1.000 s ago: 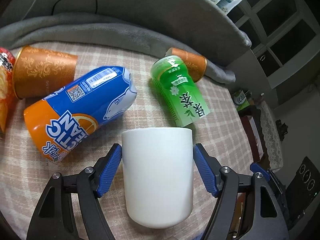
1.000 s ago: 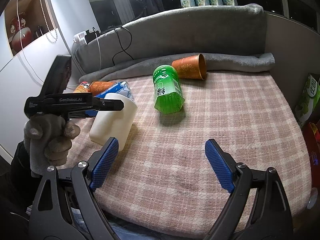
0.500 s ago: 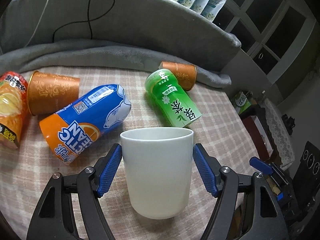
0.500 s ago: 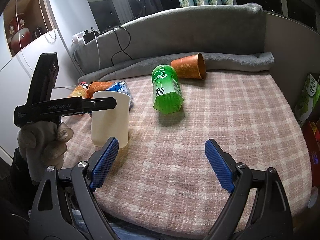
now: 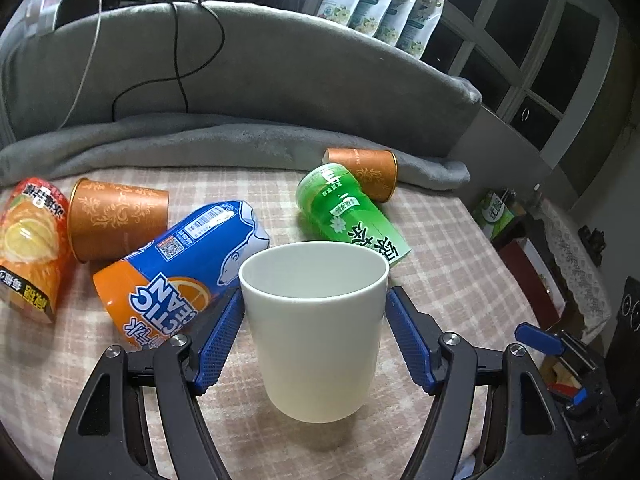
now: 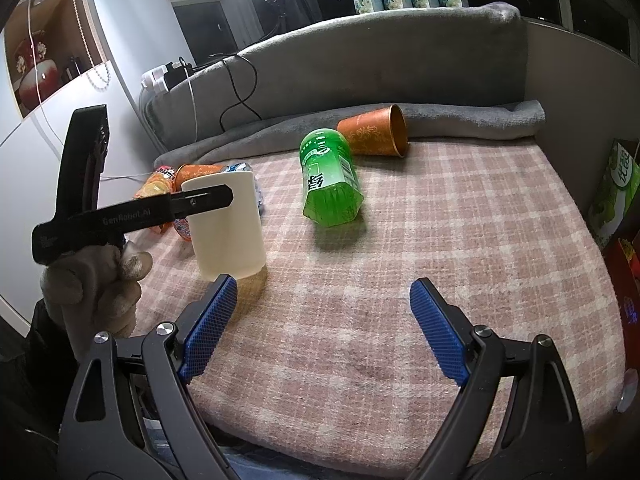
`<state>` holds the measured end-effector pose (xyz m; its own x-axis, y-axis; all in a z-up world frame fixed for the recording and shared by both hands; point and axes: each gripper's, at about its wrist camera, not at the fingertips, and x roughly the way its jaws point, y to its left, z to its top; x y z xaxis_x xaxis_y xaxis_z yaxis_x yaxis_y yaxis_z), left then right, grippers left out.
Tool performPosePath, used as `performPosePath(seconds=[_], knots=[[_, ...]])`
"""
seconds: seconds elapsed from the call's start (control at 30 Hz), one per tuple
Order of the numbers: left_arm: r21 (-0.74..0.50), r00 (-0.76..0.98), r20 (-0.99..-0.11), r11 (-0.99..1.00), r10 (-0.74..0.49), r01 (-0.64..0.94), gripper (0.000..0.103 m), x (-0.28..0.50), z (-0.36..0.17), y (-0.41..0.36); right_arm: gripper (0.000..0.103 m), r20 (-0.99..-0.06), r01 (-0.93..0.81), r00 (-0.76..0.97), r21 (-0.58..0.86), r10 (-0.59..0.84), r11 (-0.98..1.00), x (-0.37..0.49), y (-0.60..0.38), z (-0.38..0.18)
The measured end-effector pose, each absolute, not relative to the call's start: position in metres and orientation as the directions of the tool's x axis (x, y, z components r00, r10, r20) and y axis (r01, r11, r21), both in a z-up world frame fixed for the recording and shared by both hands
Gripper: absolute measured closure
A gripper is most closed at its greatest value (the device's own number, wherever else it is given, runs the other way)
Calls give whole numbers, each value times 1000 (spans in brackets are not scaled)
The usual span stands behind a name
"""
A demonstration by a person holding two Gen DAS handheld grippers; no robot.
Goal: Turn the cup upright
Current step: 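Hold the white cup upright in the left gripper and move it over the table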
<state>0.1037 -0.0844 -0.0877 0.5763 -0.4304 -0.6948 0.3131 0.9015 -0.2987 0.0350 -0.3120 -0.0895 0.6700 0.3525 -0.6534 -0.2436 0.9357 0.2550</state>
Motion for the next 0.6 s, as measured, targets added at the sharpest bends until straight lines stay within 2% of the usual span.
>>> performPosePath(seconds=[0.23, 0.6], knots=[[-214, 618, -682, 915, -391, 343, 30, 91, -85, -97, 12, -650, -239, 672, 261, 353, 935, 34, -313, -90], [-184, 634, -674, 918, -378, 351, 30, 78, -83, -98, 12, -643, -239, 680, 260, 352, 936, 31, -309, -84]])
